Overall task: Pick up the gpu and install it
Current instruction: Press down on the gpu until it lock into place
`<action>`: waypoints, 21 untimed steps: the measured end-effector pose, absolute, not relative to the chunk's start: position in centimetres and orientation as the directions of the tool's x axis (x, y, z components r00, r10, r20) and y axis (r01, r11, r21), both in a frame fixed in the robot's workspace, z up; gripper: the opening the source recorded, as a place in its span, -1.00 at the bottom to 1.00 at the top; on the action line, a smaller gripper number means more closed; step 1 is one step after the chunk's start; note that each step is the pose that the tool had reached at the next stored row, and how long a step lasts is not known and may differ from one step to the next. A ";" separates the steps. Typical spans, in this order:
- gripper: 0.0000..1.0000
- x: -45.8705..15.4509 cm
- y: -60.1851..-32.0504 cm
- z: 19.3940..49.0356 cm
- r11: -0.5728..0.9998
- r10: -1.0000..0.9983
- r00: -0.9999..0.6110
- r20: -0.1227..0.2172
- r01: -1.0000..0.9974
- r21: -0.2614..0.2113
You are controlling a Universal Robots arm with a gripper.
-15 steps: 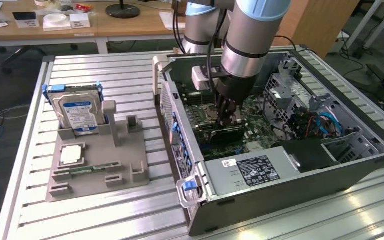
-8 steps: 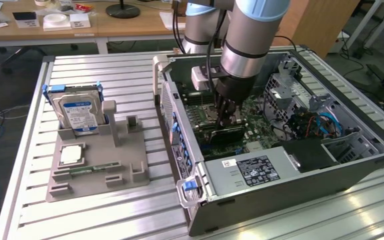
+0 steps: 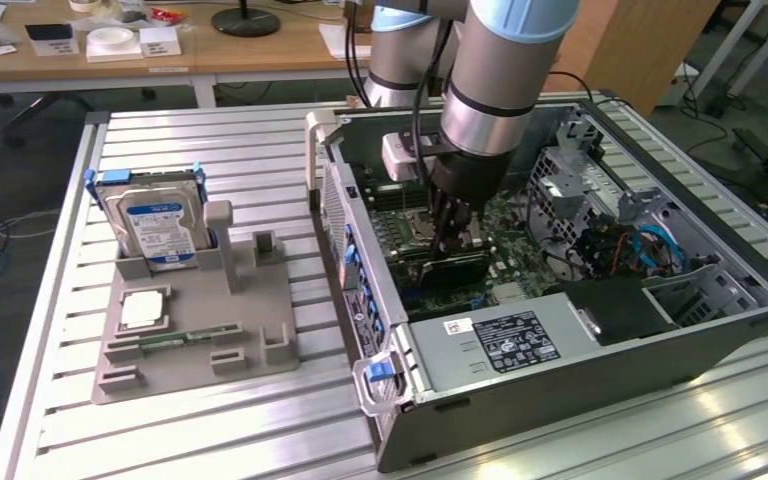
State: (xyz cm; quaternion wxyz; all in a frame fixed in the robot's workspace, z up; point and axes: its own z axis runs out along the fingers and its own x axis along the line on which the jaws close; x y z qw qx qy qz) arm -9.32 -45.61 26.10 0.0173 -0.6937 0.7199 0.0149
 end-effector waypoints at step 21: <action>-0.79 -9.3 -45.6 31.4 0.037 -0.998 -0.037 -0.045 -0.999 -0.003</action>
